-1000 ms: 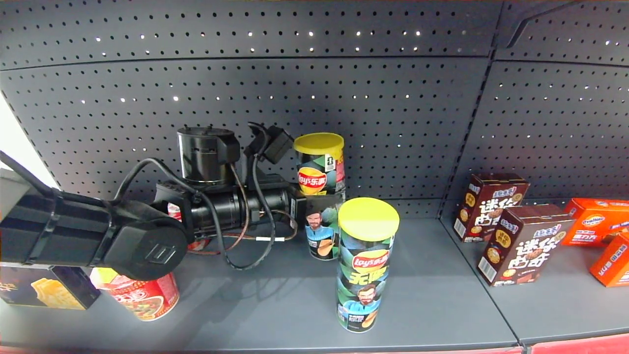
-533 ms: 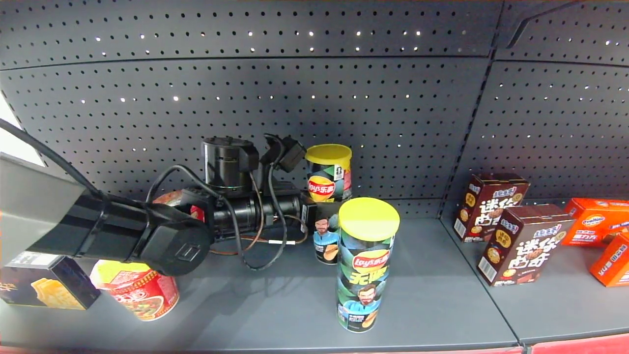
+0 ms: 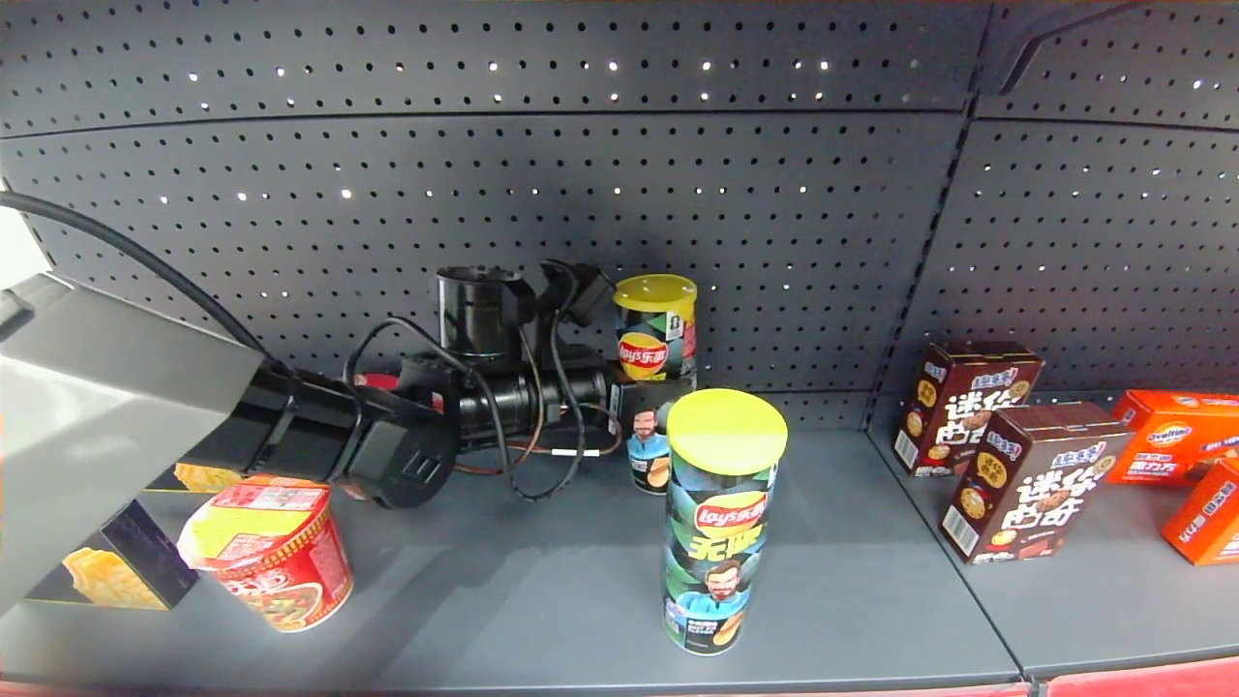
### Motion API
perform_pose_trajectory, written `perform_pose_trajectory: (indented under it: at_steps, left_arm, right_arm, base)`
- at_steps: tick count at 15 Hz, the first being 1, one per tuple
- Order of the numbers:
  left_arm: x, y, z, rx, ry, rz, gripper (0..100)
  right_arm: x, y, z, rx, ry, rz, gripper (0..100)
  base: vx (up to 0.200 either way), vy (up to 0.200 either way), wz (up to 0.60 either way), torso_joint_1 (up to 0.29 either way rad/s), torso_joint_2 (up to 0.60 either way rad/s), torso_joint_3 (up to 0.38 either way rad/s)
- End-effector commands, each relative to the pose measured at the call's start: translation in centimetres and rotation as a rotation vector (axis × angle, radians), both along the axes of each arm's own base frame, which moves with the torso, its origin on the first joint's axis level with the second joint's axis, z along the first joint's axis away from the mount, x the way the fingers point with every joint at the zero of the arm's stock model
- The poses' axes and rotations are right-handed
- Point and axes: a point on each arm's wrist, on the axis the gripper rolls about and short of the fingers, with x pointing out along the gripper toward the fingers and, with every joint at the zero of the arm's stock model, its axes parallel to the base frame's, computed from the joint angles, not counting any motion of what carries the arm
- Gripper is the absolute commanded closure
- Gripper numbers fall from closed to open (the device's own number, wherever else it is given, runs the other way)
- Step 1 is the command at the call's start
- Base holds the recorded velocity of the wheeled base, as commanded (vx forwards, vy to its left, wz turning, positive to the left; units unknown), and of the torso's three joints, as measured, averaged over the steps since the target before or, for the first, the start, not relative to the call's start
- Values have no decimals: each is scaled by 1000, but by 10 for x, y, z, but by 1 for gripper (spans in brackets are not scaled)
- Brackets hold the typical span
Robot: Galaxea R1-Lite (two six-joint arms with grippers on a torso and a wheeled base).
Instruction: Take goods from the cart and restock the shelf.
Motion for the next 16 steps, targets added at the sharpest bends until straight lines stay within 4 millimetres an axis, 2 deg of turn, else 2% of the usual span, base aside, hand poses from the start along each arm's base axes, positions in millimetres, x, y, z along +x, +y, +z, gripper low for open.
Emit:
perform_pose_trajectory:
  at_steps: [1, 7, 16]
  left_arm:
    - [9, 1, -9, 6, 12, 13, 100]
    - [28, 2, -13, 3, -11, 30, 100]
    - [34, 8, -24, 21, 0, 44, 100]
  right_arm:
    - [0, 0, 0, -1, 1, 1, 0]
    - [0, 0, 0, -1, 1, 1, 0]
    - [0, 0, 0, -1, 1, 2, 0]
  base:
    - [0, 0, 0, 0, 0, 0]
    - [0, 0, 0, 0, 0, 0]
    - [0, 0, 0, 0, 0, 0]
